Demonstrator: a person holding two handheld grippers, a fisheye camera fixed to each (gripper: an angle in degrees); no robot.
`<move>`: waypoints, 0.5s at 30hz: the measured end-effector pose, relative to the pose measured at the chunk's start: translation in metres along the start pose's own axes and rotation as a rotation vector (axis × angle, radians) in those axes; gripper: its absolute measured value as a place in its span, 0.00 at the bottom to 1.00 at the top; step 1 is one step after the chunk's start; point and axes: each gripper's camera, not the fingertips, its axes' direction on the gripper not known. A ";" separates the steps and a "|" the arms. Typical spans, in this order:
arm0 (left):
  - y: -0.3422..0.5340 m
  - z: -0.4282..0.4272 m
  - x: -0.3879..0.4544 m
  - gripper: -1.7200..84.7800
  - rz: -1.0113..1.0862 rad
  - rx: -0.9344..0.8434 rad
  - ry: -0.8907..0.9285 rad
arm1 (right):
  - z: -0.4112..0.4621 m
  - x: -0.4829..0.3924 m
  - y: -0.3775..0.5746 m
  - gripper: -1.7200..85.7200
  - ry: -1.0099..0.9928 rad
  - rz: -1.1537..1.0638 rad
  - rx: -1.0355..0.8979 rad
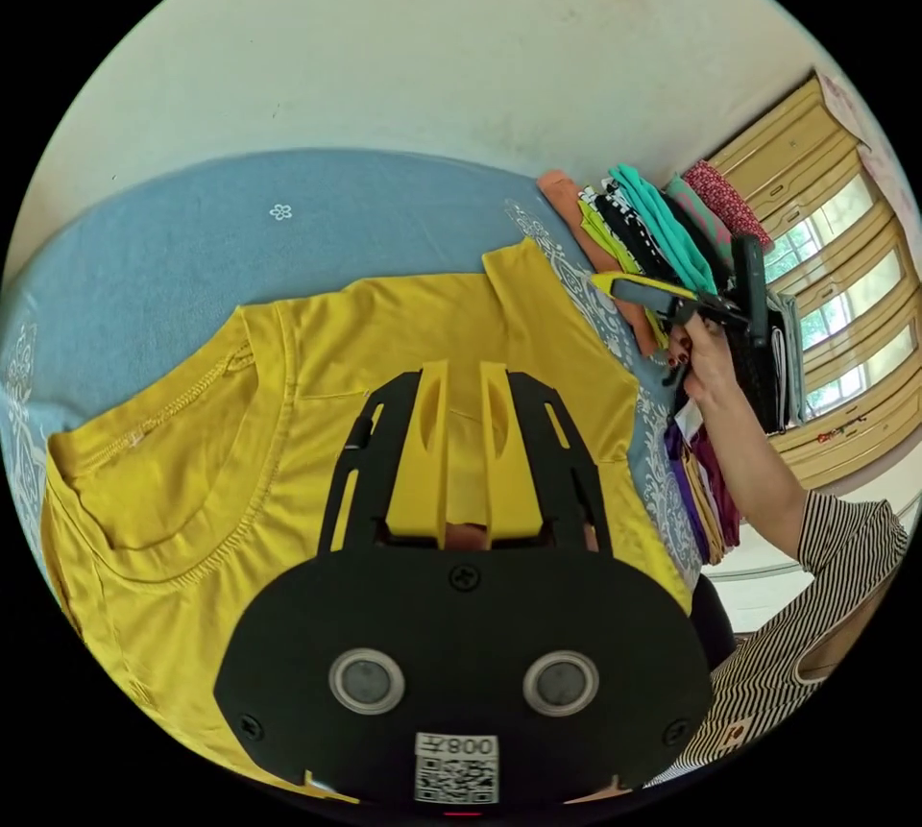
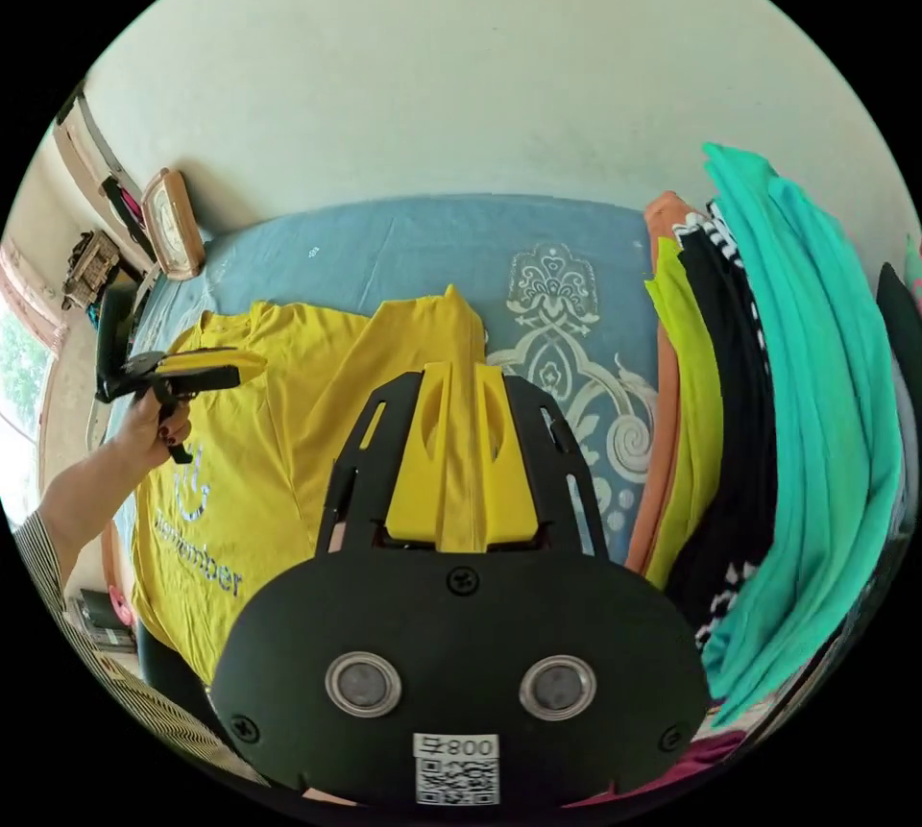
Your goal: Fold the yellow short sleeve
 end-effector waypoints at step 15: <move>0.130 -0.067 -0.066 0.07 0.026 0.153 0.098 | -0.041 -0.091 -0.036 0.04 0.214 -0.114 0.194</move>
